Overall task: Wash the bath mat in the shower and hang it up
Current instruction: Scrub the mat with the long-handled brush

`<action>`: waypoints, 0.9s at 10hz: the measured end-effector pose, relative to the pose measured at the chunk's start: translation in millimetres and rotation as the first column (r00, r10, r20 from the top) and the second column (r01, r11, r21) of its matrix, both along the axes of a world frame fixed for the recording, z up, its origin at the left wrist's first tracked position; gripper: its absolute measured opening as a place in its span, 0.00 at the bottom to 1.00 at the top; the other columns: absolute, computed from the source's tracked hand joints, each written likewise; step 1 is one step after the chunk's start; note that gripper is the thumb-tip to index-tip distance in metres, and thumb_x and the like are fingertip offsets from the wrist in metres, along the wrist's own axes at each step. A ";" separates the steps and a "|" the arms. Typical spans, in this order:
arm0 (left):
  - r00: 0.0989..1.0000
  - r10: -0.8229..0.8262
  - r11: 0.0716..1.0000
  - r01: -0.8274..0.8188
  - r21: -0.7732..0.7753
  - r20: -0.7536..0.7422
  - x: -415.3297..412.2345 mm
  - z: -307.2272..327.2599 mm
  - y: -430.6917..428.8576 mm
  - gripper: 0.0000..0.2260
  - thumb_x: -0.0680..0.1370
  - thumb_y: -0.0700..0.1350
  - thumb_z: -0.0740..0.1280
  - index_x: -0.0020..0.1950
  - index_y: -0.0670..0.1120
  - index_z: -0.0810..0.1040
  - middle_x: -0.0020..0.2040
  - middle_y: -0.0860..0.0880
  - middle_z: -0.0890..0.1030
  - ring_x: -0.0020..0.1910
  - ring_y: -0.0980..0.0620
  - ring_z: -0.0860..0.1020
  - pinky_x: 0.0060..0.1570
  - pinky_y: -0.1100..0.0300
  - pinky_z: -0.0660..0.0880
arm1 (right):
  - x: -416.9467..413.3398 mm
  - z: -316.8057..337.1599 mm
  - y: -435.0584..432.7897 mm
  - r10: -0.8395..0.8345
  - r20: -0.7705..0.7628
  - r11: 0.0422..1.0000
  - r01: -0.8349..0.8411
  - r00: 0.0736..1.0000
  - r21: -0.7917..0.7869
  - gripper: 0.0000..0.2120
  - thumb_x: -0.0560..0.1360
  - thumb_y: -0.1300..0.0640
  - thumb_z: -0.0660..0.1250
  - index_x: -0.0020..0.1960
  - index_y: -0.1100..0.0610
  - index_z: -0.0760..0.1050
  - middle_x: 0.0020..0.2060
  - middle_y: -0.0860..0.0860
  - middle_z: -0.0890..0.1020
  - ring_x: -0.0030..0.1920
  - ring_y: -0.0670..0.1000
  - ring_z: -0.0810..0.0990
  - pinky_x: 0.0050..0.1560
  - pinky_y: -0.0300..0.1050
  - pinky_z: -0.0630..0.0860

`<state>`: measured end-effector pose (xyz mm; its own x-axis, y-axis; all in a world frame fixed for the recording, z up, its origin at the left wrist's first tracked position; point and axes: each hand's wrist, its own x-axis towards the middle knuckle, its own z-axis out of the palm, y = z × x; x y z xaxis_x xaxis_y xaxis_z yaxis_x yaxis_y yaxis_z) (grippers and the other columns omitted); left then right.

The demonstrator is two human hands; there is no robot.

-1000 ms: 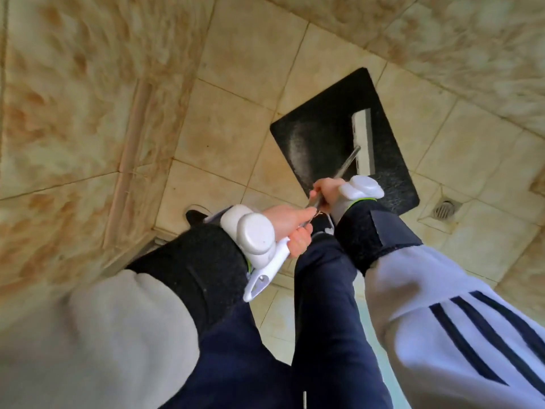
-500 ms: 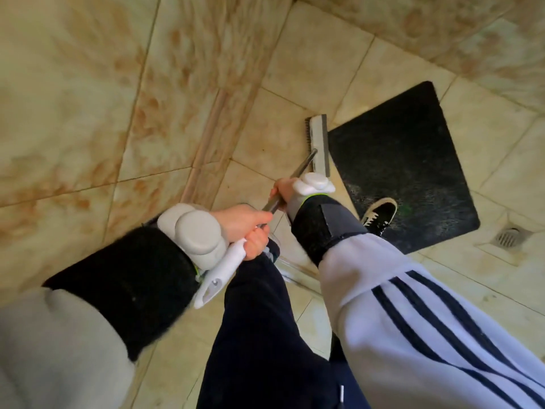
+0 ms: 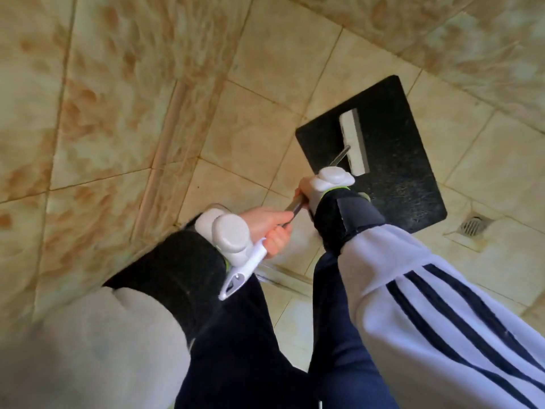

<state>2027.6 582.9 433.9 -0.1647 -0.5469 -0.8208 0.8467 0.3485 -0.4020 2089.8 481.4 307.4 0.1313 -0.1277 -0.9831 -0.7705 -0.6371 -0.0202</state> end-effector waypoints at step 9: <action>0.670 -0.683 0.727 0.582 0.365 0.292 124.8 -47.9 -178.3 0.16 0.82 0.47 0.57 0.33 0.49 0.66 0.34 0.51 0.68 0.31 0.56 0.66 0.33 0.63 0.65 | 103.0 4.4 -201.8 -0.279 -0.108 0.960 0.279 0.954 -0.019 0.14 0.81 0.63 0.53 0.37 0.55 0.63 0.36 0.50 0.68 0.34 0.45 0.71 0.27 0.35 0.74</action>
<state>2152.4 404.5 386.0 -0.0500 -0.2241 -0.9733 0.9553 -0.2950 0.0188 2192.8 279.5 311.8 -0.0174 -0.1475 -0.9889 -0.9149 -0.3965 0.0752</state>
